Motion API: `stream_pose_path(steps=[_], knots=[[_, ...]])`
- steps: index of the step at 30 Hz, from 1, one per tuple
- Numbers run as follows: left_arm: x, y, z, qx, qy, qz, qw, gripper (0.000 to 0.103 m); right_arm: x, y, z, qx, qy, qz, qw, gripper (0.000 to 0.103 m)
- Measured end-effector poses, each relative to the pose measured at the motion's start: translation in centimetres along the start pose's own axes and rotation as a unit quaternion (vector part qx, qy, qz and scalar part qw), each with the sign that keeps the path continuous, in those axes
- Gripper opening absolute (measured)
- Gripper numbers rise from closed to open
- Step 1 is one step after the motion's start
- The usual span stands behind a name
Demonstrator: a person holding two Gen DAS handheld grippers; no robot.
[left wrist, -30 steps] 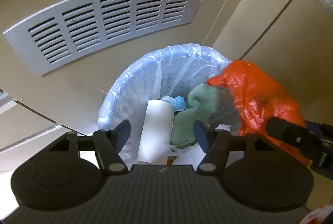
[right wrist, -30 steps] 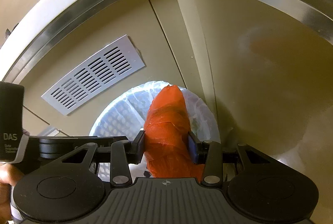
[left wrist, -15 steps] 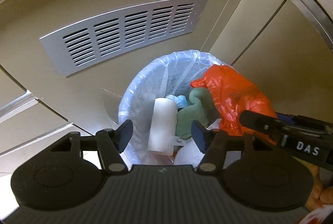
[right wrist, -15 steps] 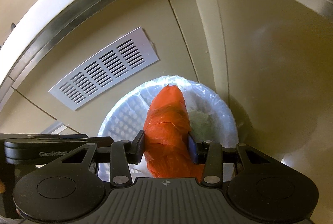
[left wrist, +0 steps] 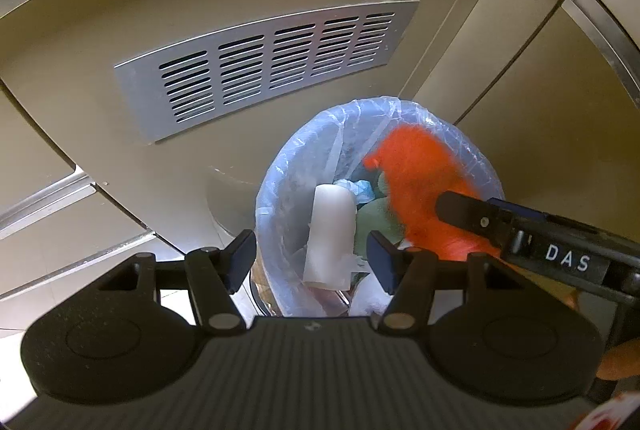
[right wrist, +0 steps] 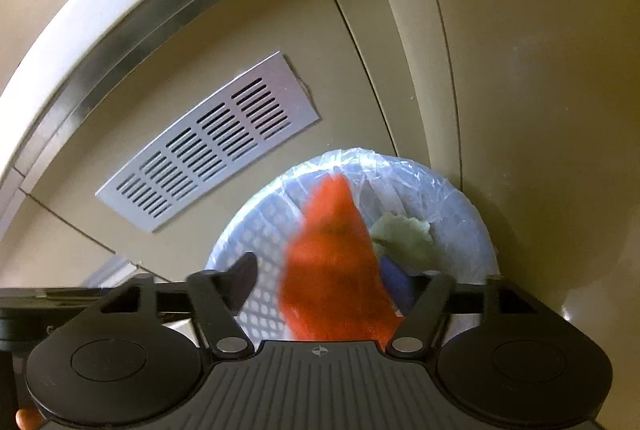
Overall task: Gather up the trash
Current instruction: 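Open both tools to drop the red bag and paper roll into the wastebasket, then raise both tools back toward the counter trash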
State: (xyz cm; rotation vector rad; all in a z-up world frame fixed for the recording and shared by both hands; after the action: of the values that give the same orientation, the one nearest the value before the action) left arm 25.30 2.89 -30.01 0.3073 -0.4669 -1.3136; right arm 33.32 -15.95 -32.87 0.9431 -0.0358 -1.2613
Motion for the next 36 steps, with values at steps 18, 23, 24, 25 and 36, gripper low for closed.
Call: stream_pose_path(steps=[18, 23, 24, 25, 36], knots=[[0.7, -0.7, 1.2, -0.005, -0.011, -0.012, 0.9999, 0.058, -0.1, 0.0, 1.5, -0.060, -0.044, 0.043, 0.996, 0.070], [1.0, -0.8, 2.5, -0.001, -0.009, -0.013, 0.9999, 0.058, -0.5, 0.0, 3.0, -0.067, -0.042, 0.043, 0.996, 0.070], [1.0, -0.9, 2.8, 0.000, -0.009, -0.013, 0.9999, 0.058, -0.7, 0.1, 3.3, -0.068, -0.042, 0.043, 0.996, 0.070], [1.1, -0.9, 3.2, 0.000, -0.009, -0.013, 0.9999, 0.058, -0.8, 0.1, 3.6, -0.068, -0.042, 0.044, 0.996, 0.070], [1.5, -1.1, 8.6, 0.018, 0.007, -0.007, 0.9998, 0.058, -2.8, 1.2, 8.9, -0.067, -0.013, 0.053, 0.996, 0.070]])
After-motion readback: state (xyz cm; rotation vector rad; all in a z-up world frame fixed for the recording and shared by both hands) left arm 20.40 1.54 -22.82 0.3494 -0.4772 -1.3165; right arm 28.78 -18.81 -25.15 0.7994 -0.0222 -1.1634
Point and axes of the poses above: each gripper's, at about its wrist camera, not at the fingertips, and z roughly against the way its jaws point, x to its right, y to its top, the point moved 4 cm from there along -z, roughly the way its jaws point, and after that the axes turned 4 degrees about x, right-handed, at the moved point
